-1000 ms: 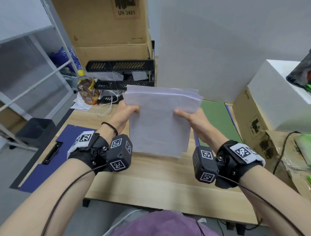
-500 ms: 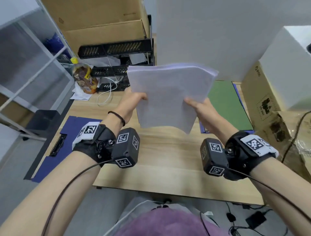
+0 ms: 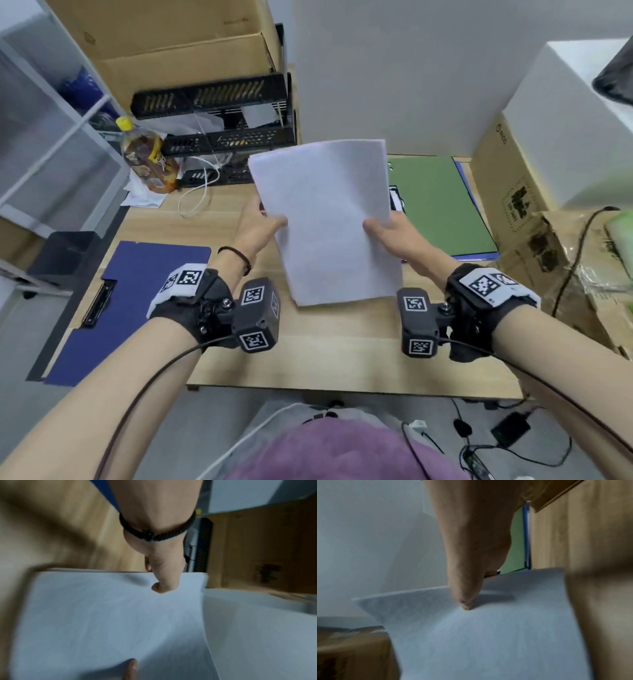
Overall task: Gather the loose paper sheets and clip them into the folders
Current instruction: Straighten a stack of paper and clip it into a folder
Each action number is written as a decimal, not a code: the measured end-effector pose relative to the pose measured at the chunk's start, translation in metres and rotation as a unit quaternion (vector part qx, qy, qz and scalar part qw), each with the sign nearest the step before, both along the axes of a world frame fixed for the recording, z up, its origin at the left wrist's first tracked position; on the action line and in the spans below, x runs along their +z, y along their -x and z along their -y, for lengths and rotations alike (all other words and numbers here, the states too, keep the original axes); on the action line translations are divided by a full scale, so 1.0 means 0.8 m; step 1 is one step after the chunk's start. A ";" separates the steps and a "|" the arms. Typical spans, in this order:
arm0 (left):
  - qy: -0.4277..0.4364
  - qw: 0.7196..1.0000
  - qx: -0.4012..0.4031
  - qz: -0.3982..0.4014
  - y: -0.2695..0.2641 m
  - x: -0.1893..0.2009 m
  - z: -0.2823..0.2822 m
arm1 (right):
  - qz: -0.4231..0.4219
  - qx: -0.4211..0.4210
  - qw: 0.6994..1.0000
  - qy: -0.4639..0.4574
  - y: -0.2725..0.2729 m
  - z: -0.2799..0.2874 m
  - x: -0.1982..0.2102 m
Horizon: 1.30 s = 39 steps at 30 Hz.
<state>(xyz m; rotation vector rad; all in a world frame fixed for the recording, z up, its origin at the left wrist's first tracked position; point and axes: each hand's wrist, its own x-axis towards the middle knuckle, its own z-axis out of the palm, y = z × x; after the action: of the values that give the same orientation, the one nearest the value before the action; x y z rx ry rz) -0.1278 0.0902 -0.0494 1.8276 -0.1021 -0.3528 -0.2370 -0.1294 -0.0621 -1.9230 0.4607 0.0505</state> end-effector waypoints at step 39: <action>0.008 0.997 -0.019 -0.080 0.026 -0.053 -0.108 | 0.013 -0.048 0.989 -0.140 0.054 -0.022 -0.045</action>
<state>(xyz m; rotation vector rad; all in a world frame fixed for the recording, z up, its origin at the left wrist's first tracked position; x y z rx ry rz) -0.1485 0.1765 -0.0917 1.7765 -0.0272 -0.5223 -0.2801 -0.1115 -0.0984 -1.6222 0.5005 0.0252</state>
